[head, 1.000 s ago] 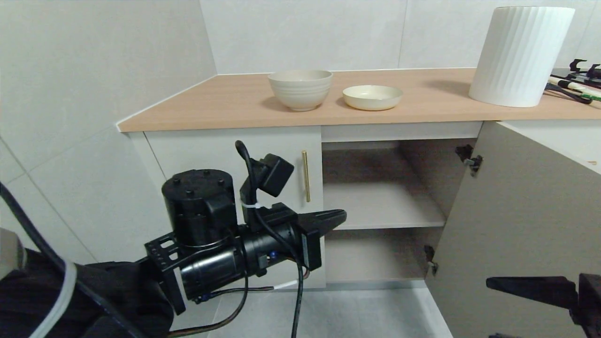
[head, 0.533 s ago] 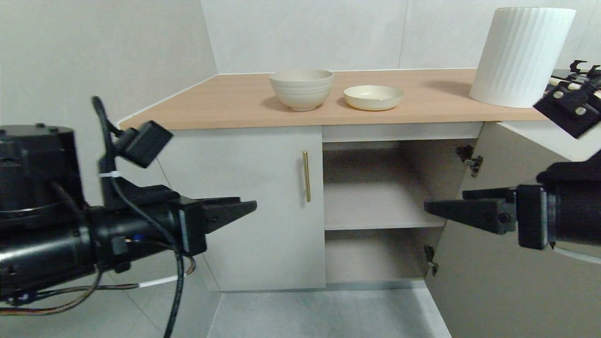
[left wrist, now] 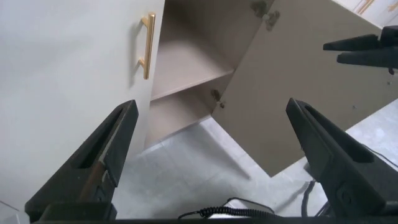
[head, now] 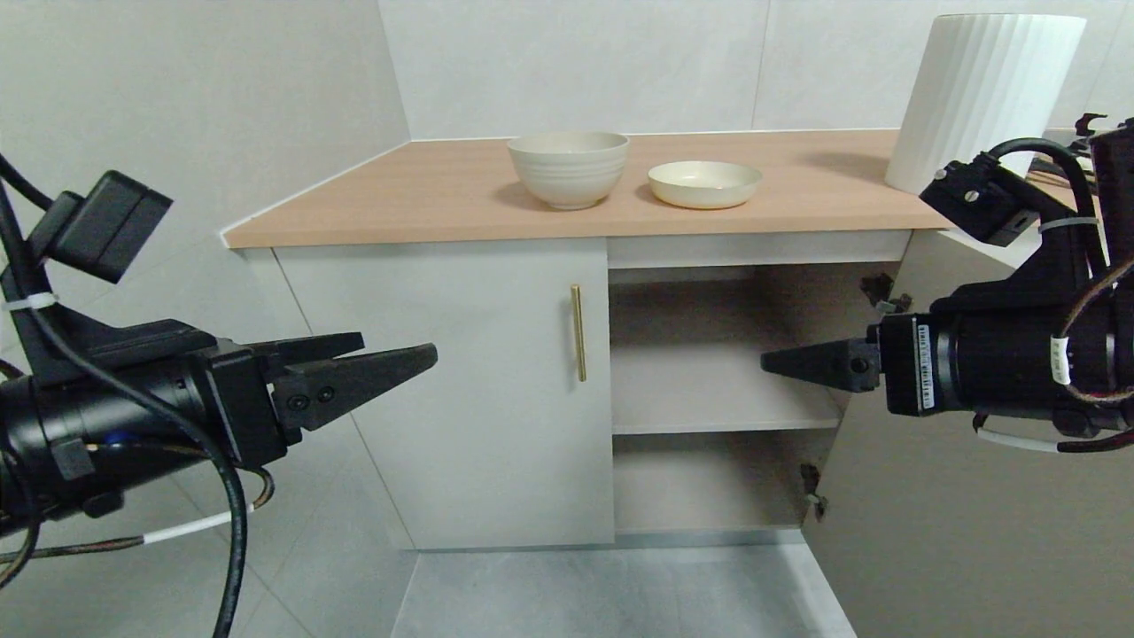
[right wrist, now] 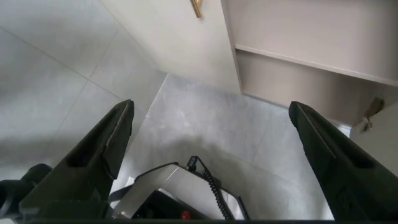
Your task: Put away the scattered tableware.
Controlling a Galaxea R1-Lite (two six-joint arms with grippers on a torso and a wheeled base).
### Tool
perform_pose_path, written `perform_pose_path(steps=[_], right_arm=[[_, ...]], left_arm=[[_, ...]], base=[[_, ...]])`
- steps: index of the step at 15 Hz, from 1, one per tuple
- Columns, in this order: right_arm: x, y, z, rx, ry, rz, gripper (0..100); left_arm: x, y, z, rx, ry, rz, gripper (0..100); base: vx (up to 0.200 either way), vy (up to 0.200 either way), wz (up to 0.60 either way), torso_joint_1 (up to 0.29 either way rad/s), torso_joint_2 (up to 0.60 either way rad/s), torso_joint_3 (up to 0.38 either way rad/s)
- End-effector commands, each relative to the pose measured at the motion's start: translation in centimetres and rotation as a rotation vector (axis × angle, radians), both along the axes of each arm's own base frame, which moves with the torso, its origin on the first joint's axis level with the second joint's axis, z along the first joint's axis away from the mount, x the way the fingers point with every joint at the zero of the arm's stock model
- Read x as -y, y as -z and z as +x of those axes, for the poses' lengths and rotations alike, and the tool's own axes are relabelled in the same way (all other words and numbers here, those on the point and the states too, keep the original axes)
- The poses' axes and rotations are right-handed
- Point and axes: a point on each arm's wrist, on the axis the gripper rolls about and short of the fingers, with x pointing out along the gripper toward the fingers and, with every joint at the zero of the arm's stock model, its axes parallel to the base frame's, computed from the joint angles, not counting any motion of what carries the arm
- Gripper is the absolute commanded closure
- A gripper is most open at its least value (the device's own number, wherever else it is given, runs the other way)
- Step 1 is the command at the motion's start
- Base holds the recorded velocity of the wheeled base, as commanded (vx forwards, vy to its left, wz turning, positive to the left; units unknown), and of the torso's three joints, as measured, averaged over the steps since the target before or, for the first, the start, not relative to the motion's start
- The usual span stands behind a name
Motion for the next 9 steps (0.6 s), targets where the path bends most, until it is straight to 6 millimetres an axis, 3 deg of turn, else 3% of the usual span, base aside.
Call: perform_pose_path(steps=[1, 5, 9], right_arm=[[0.09, -0.09, -0.12, 0.003, 0.001, 0.002, 0], [0.12, 0.01, -0.16, -0.006, 0.001, -0.005, 0], [0.27, -0.12, -0.36, -0.006, -0.001, -0.004, 0]], left_arm=[[0.07, -0.30, 0.20, 0.008, -0.003, -0.004, 0], [0.00, -0.61, 0.08, 0.019, -0.001, -0.007, 0], [0.01, -0.55, 0.11, 0.016, -0.001, -0.005, 0]], base=[[0.000, 0.000, 0.00, 0.000, 0.00, 0.000], [0.000, 0.000, 0.00, 0.000, 0.00, 0.000], [0.200, 0.000, 0.00, 0.004, 0.00, -0.001]])
